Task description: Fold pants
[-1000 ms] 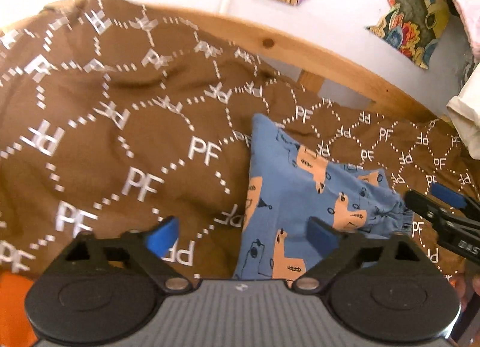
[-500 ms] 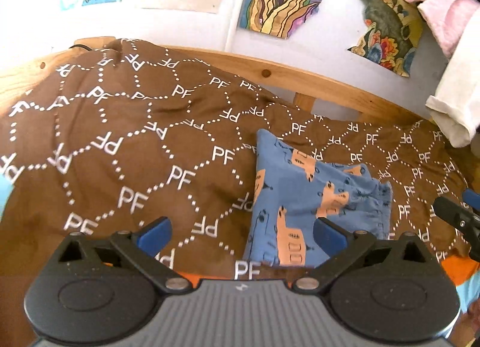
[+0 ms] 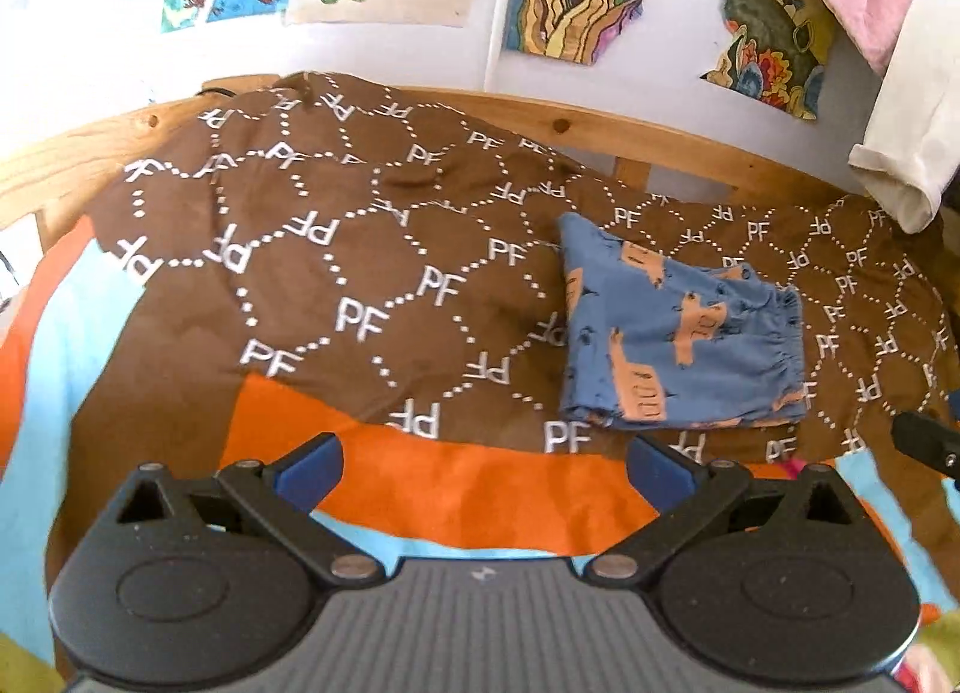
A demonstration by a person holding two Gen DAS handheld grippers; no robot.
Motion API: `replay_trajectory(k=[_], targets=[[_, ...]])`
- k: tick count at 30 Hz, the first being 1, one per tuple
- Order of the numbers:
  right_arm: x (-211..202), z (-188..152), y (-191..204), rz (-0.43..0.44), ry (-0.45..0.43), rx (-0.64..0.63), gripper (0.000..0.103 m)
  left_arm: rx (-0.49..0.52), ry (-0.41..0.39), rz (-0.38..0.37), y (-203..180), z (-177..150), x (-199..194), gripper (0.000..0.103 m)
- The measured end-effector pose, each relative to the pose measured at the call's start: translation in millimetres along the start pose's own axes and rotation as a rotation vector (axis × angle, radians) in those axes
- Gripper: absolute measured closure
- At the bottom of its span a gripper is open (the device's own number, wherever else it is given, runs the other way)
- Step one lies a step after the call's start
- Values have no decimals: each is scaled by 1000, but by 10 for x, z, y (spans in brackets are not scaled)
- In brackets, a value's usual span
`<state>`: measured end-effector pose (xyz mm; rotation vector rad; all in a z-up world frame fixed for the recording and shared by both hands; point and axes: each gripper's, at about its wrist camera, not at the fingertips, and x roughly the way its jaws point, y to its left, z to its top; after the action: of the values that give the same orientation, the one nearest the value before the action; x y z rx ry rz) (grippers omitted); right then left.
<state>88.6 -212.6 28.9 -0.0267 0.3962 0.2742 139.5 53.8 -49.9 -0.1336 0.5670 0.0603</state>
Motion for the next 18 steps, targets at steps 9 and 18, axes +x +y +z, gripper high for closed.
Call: replay_trajectory(k=[9, 18], targets=[[-31, -216, 77, -40, 50, 20, 1, -10, 9, -7, 13, -169, 127, 0], [43, -284, 35, -61, 91, 31, 1, 26, 12, -21, -63, -216, 172, 0]])
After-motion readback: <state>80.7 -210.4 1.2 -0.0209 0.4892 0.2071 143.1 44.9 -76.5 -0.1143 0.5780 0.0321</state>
